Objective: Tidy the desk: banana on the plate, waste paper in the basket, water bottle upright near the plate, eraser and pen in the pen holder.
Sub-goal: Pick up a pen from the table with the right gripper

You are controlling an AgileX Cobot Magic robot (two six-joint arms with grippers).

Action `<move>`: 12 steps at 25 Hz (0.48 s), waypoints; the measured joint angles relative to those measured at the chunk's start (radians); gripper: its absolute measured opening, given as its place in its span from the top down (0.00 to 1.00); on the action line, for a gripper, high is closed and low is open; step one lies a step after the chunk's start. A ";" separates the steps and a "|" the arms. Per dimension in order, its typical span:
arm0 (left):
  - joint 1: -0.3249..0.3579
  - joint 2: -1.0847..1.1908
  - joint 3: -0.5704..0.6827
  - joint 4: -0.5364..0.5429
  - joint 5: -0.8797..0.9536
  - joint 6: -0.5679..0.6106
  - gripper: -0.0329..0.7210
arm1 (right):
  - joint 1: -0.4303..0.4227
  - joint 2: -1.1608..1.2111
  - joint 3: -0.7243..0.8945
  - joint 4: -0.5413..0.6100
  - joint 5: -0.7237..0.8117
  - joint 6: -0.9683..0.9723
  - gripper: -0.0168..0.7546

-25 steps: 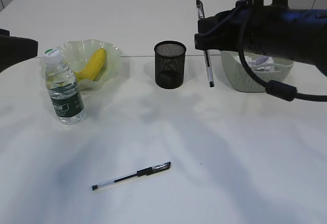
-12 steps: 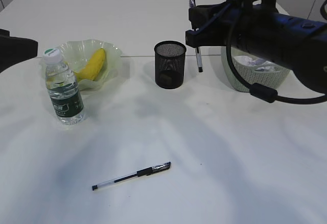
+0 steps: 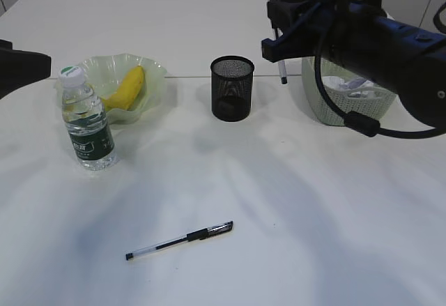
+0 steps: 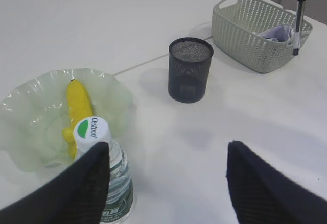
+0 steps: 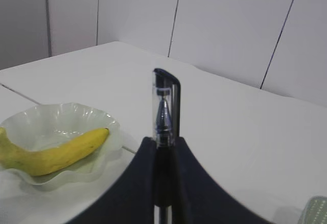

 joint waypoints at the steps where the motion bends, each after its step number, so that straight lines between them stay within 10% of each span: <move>1: 0.000 0.000 0.000 0.000 0.000 0.000 0.28 | -0.010 0.001 0.000 0.002 -0.009 0.000 0.94; 12: 0.000 0.000 0.000 0.000 0.000 0.000 0.28 | -0.066 0.073 -0.029 -0.080 -0.102 0.015 0.95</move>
